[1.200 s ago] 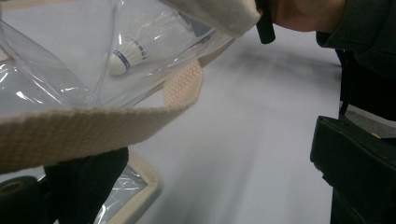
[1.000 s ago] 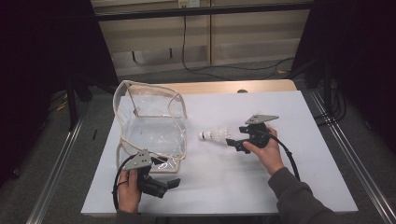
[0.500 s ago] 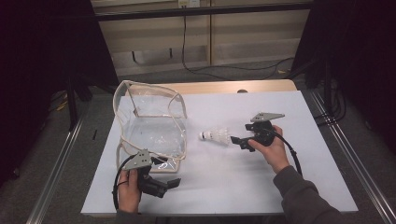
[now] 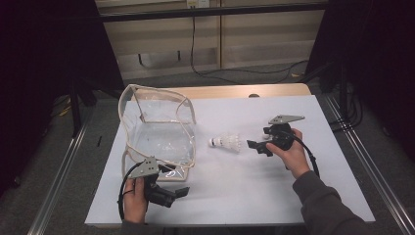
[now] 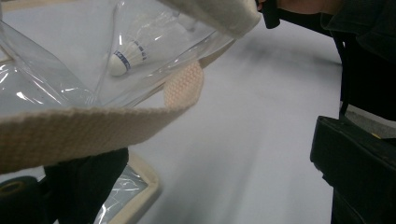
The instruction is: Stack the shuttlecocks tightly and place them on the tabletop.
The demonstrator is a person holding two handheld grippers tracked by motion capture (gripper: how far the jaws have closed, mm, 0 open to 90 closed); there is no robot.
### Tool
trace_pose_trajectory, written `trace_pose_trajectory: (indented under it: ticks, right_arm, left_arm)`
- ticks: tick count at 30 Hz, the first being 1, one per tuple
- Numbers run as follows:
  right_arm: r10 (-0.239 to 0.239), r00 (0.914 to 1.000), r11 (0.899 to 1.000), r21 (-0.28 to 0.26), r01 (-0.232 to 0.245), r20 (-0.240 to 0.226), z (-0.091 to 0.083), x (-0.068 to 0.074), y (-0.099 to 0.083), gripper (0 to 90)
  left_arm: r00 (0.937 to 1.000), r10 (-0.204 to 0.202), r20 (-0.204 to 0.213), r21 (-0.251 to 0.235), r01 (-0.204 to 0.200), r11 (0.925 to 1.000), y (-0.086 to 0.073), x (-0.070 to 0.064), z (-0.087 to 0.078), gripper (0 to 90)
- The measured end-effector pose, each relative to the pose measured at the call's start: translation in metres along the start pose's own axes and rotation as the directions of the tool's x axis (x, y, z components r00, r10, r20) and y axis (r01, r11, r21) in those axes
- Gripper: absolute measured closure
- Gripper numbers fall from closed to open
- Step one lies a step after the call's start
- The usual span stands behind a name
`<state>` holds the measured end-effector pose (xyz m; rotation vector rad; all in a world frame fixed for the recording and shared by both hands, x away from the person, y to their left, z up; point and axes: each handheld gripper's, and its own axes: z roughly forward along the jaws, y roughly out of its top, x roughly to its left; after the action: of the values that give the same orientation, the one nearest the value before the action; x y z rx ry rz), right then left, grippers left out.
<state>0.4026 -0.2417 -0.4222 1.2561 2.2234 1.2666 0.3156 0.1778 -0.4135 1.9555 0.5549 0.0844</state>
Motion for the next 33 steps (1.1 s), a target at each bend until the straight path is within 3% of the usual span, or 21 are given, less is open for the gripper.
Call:
trace_pose_trajectory:
  ticks: [33]
  right_arm:
    - [0.018, 0.9981, 1.0, -0.014, -0.017, 0.059, -0.013, -0.023, 0.007, 6.2]
  left_arm:
    - [1.0, -0.001, 0.001, -0.001, 0.001, 1.0, 0.0, 0.0, 0.0, 4.4]
